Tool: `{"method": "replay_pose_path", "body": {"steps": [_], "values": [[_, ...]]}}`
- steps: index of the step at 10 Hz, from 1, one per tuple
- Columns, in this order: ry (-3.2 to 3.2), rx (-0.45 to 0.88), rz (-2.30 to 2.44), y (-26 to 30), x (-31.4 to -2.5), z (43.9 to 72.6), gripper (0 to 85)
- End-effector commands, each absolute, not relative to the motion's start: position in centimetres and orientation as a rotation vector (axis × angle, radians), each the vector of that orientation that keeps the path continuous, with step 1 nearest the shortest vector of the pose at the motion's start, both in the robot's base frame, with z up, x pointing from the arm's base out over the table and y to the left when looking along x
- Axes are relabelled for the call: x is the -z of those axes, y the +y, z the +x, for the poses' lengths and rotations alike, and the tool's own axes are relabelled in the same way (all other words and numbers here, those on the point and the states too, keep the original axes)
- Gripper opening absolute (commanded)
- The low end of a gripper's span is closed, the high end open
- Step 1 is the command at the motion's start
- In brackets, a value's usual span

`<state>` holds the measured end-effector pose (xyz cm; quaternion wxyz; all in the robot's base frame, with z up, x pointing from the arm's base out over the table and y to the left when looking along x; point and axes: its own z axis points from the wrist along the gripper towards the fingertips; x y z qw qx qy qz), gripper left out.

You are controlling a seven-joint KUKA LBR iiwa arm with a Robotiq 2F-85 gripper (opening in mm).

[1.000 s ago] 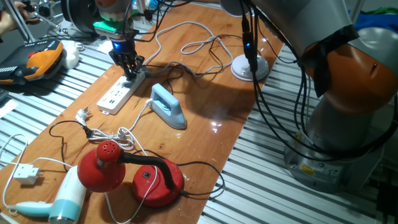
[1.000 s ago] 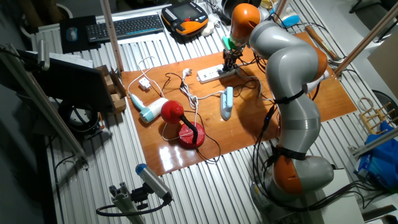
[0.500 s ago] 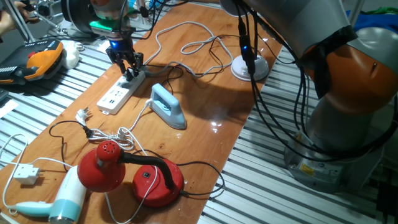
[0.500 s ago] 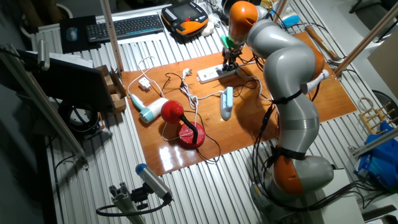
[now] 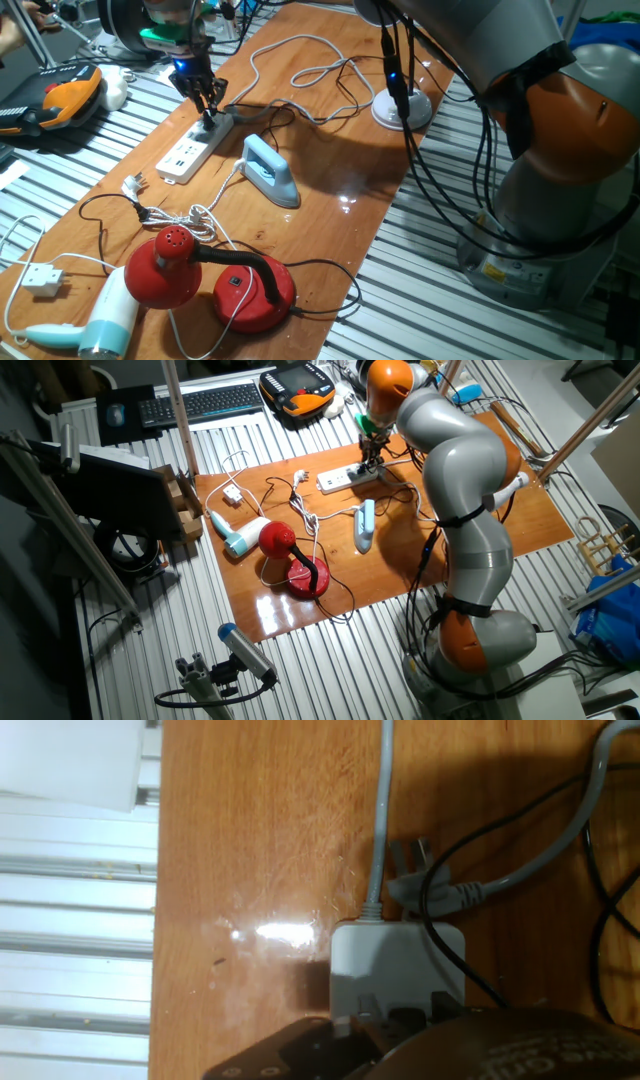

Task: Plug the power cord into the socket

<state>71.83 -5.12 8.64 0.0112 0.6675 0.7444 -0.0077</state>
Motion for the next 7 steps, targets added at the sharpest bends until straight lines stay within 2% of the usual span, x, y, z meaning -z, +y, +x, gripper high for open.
{"method": "replay_pose_path", "body": {"steps": [1,3,5,7], "values": [[2.330,0.035,2.072,-5.3,-9.3,71.9,34.0],[2.372,0.032,2.035,-5.7,-11.1,71.8,34.0],[2.438,-0.045,1.963,-5.9,-12.8,71.3,0.0],[2.515,-0.051,1.861,-4.9,-14.6,70.8,0.0]]}}
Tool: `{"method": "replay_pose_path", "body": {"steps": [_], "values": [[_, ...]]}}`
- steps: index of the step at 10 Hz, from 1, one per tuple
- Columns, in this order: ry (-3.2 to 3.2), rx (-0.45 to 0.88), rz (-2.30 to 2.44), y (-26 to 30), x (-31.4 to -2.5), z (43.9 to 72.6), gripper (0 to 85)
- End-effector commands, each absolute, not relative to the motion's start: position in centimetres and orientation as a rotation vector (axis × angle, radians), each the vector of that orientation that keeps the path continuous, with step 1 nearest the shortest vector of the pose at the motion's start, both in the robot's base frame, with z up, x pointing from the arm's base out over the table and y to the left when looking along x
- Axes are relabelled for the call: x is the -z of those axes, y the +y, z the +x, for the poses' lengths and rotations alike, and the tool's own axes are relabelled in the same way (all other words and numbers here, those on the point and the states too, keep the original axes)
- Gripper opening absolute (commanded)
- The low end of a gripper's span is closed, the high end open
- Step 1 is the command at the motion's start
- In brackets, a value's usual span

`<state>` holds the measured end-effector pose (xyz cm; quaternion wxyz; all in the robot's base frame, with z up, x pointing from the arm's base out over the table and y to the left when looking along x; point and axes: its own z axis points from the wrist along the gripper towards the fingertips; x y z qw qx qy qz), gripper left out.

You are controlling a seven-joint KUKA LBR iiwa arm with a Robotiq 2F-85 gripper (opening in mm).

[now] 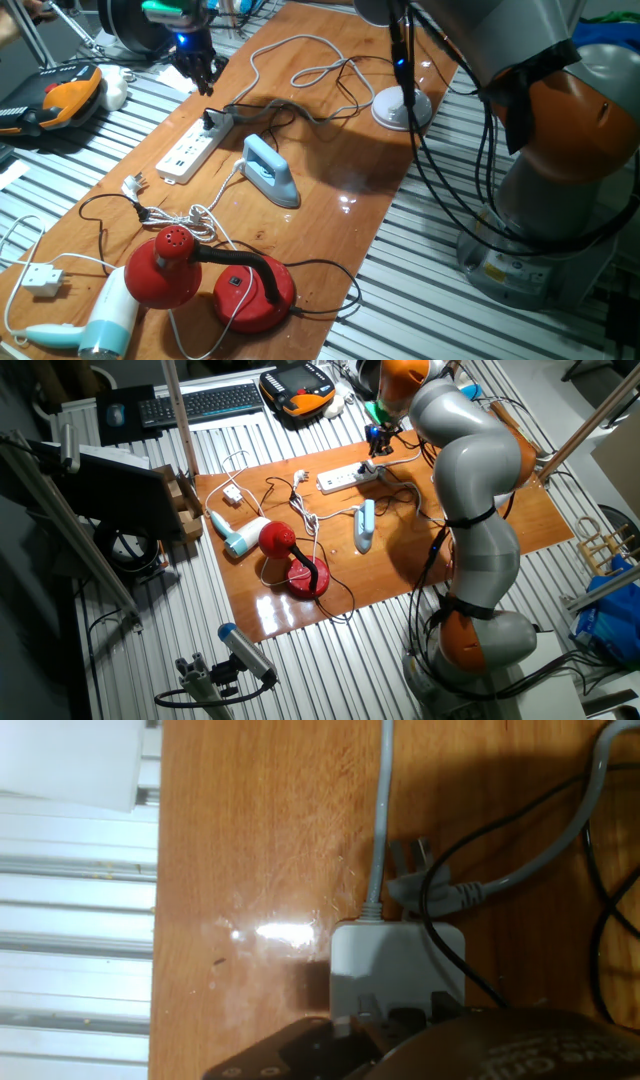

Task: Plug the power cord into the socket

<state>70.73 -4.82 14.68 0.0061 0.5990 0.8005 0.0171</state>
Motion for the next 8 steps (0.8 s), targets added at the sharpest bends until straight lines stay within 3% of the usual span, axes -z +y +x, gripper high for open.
{"method": "replay_pose_path", "body": {"steps": [1,5,8], "values": [[2.573,-0.057,1.785,-4.4,-15.3,70.5,0.0],[2.886,0.066,1.181,-3.2,-18.1,68.8,0.0],[3.071,0.006,0.647,-3.2,-19.8,66.9,0.0]]}}
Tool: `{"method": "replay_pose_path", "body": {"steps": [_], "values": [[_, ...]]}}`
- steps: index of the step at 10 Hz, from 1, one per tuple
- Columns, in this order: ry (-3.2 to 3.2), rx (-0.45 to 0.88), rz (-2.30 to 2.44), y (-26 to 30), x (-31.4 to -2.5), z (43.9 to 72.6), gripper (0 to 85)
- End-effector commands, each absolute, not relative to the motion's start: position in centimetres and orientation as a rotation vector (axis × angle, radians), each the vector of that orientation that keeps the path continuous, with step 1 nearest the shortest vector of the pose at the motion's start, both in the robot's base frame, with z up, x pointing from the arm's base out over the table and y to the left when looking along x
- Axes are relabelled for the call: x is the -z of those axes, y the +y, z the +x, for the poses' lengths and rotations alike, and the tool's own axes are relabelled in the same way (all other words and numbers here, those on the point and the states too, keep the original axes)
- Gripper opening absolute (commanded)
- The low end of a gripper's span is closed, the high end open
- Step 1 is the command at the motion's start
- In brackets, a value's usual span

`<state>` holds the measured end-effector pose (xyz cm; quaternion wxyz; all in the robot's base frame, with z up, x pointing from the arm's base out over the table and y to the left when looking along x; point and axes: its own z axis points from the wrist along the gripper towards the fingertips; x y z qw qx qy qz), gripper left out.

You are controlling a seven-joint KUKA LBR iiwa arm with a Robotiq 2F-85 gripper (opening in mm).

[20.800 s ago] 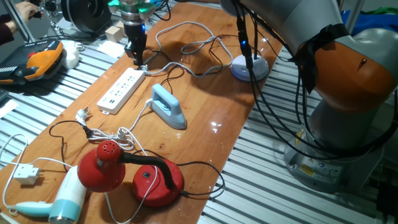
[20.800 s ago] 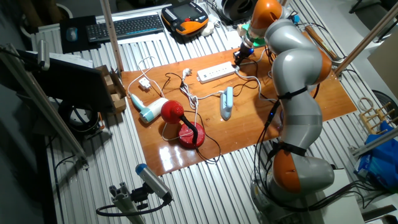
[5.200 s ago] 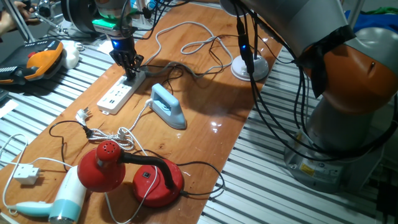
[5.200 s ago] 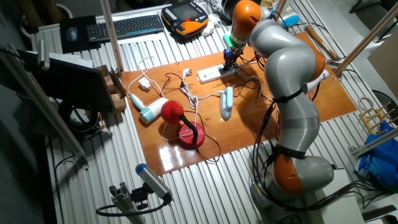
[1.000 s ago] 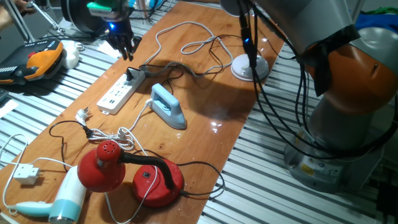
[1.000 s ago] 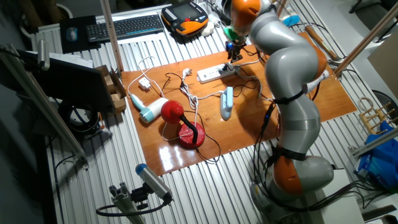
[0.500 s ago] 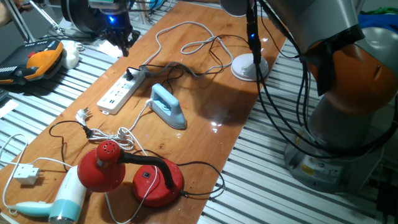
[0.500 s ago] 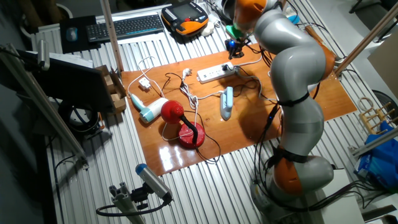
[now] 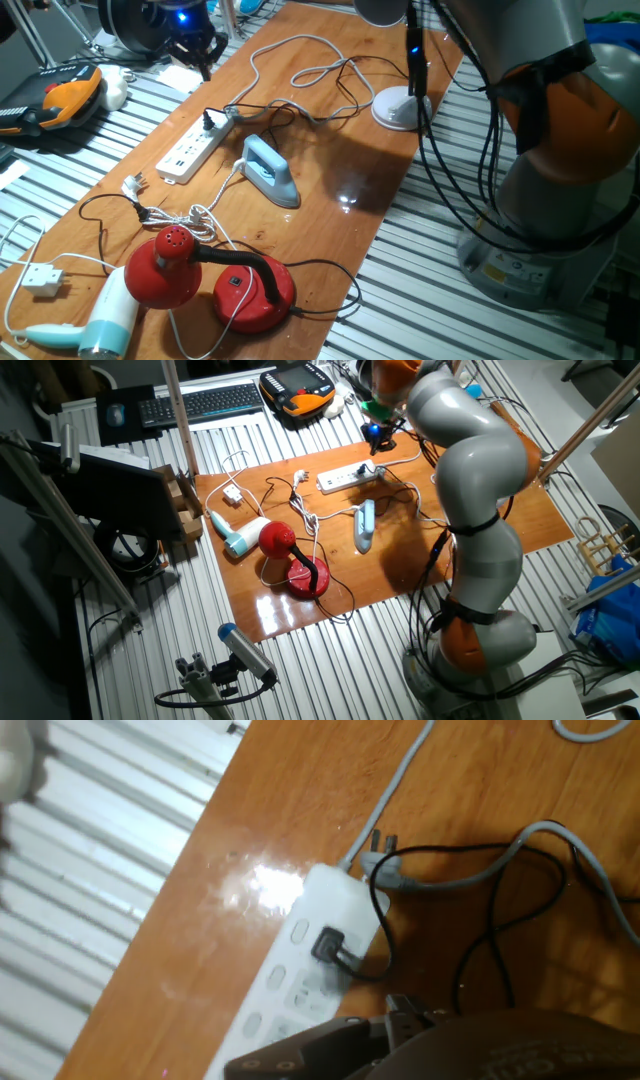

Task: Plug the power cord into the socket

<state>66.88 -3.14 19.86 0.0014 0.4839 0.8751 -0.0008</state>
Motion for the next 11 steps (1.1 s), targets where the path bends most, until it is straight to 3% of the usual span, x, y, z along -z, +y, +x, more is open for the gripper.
{"method": "replay_pose_path", "body": {"steps": [1,11], "values": [[3.087,-0.022,0.588,-2.8,-20.2,66.5,0.0],[3.090,-0.016,0.061,-3.2,-21.5,64.3,0.0]]}}
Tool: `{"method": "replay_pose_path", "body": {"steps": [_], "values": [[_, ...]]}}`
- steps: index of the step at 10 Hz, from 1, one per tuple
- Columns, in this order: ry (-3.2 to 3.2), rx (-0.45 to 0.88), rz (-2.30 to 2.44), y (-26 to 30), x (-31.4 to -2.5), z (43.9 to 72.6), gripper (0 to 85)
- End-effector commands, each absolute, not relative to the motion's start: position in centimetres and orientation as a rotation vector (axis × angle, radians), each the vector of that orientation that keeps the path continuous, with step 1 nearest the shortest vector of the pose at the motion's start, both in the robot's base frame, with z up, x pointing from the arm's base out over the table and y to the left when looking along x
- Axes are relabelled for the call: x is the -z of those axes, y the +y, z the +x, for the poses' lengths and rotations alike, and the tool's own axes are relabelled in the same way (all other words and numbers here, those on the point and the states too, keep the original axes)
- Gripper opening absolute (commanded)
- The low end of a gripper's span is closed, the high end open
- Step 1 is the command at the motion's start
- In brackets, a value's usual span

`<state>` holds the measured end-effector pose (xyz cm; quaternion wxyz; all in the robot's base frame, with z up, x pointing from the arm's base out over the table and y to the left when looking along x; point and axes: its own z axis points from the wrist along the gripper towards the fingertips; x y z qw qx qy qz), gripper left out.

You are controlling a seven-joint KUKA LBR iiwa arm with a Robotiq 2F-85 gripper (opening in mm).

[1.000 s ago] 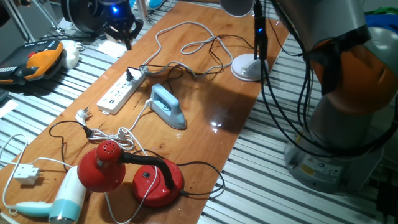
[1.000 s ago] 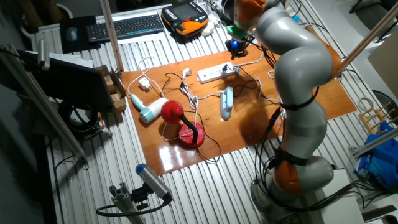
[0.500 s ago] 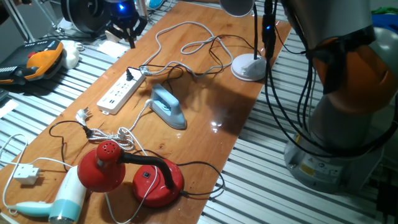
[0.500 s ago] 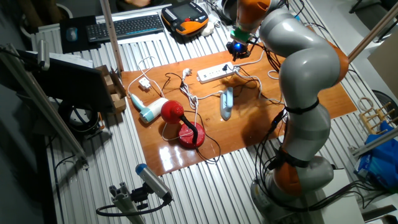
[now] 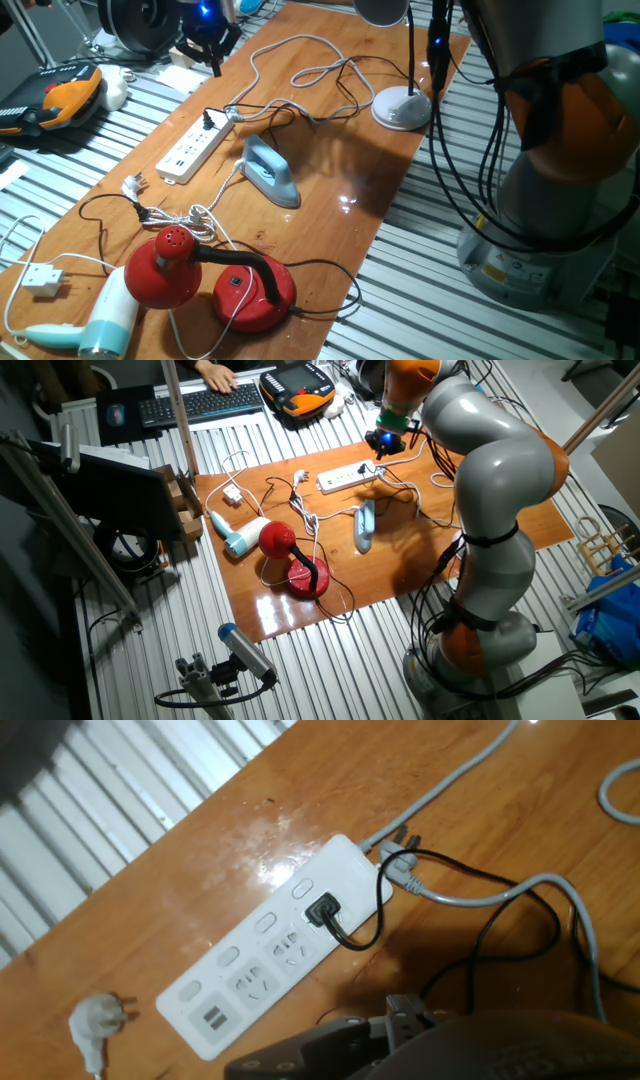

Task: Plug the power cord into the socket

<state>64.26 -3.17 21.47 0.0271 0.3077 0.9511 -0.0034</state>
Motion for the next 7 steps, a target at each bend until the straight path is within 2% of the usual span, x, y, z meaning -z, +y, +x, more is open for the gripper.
{"method": "replay_pose_path", "body": {"steps": [1,7], "values": [[3.081,-0.006,0.044,-3.15,-21.51,64.19,0.0],[3.069,-0.012,0.007,-3.01,-21.60,63.85,0.0]]}}
